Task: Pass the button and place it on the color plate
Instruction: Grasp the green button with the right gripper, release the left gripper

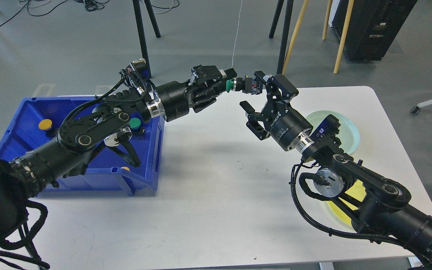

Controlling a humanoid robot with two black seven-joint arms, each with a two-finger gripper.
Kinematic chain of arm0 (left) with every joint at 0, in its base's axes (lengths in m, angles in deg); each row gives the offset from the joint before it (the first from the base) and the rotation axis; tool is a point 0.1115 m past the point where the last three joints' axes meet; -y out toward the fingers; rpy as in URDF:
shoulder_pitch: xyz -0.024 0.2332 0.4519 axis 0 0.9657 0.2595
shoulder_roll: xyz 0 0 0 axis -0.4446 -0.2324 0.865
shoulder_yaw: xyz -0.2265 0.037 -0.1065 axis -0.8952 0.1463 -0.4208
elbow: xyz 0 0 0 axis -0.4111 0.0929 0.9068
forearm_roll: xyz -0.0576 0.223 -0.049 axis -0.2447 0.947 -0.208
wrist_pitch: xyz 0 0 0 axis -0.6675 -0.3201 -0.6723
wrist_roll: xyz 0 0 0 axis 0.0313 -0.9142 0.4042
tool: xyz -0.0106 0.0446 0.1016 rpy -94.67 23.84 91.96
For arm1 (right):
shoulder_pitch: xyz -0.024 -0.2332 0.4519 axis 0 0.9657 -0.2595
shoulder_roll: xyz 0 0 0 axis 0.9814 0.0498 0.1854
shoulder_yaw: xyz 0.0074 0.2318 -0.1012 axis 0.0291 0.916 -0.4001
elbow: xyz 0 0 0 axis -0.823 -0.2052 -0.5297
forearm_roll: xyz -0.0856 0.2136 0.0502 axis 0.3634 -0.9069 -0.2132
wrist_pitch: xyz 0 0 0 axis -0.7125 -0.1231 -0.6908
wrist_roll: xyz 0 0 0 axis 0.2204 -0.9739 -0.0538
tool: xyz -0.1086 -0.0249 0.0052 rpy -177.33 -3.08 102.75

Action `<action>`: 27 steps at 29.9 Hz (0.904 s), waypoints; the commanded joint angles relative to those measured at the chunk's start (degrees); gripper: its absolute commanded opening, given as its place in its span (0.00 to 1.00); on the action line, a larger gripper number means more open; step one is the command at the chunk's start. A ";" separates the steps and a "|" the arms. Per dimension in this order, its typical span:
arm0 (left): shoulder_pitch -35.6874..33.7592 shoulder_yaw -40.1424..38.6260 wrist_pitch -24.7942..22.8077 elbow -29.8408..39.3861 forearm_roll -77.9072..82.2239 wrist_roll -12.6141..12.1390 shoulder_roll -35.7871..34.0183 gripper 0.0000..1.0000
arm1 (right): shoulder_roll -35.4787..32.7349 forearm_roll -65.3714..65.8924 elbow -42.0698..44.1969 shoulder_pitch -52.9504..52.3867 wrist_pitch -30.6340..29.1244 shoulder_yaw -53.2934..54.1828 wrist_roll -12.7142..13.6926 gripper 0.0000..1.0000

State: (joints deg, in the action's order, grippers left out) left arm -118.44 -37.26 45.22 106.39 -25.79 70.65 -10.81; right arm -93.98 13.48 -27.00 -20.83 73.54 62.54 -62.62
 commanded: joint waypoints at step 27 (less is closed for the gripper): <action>0.17 -0.09 0.00 -0.55 -0.35 0.00 0.43 0.42 | 0.04 0.02 -0.61 0.17 2.43 0.38 -1.06 0.09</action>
State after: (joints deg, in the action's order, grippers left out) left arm -118.33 -37.31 45.23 105.85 -25.90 70.65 -10.47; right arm -93.98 13.53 -27.64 -20.68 75.66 62.82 -63.76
